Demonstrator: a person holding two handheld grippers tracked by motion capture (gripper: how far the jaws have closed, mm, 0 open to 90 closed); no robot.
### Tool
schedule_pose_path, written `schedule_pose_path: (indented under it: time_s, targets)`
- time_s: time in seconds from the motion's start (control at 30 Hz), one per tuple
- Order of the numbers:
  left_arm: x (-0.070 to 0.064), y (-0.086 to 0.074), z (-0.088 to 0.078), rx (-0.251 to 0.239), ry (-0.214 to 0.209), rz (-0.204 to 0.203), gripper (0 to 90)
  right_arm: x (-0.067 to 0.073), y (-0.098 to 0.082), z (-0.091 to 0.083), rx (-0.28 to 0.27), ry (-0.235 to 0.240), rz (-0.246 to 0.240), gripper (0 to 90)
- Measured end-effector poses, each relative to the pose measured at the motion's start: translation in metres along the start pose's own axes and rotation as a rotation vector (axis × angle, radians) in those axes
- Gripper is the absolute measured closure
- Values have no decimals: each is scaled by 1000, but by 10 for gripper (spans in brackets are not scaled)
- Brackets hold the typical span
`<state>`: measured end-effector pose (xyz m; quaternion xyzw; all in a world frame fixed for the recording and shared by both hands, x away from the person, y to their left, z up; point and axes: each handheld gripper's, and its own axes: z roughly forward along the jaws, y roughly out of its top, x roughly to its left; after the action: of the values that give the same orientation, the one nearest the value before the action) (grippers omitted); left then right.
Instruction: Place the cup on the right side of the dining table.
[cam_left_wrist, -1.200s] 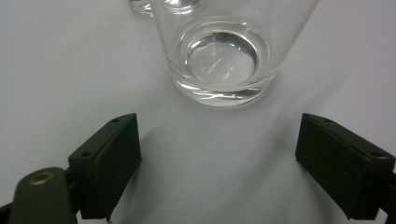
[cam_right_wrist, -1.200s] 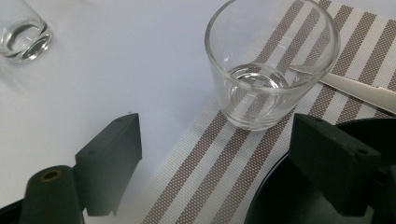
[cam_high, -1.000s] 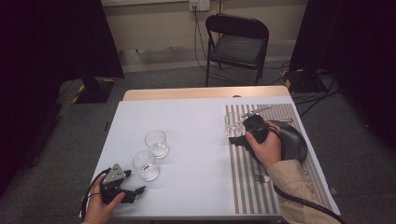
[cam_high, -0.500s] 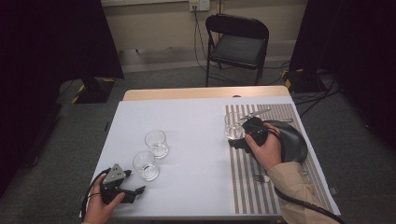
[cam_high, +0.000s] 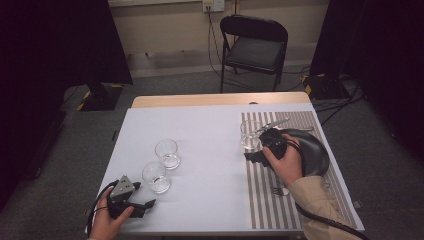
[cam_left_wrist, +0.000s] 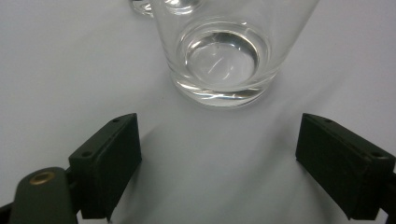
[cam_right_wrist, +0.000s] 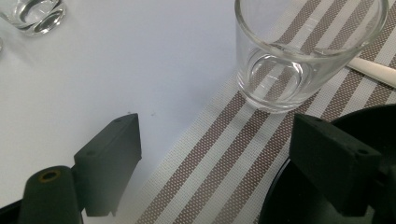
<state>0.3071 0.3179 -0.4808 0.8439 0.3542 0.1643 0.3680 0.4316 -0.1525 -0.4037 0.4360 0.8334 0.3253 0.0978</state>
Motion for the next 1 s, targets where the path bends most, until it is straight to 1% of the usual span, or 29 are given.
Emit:
schedule_pose_path:
  time_s: [0.03, 0.17, 0.43, 0.53, 0.57, 0.73, 0.83, 1.0]
  targets:
    - [0, 0, 0, -1, -2, -6, 133, 1, -1, 0, 5, 4, -3, 160]
    - [-1, 0, 0, -3, -1, -7, 132, 4, -2, 0, 3, 4, -14, 162]
    - [-1, 0, 0, -3, -1, -7, 133, 8, -6, 1, 6, 23, -22, 161]
    - [0, 0, 0, -1, -1, -5, 133, 8, -7, 1, 6, 24, -27, 162]
    - [0, 0, 0, -1, -1, -5, 133, 8, -8, 1, 1, 31, -32, 162]
    - [-1, 0, 0, -3, -1, -7, 133, 10, -11, 1, 11, 38, -27, 162]
    - [0, 0, 0, -1, -1, -5, 133, 10, -14, 2, 7, 46, -34, 165]
    - [-1, 0, 0, -3, -1, -7, 133, 12, -19, 4, 20, 45, -30, 172]
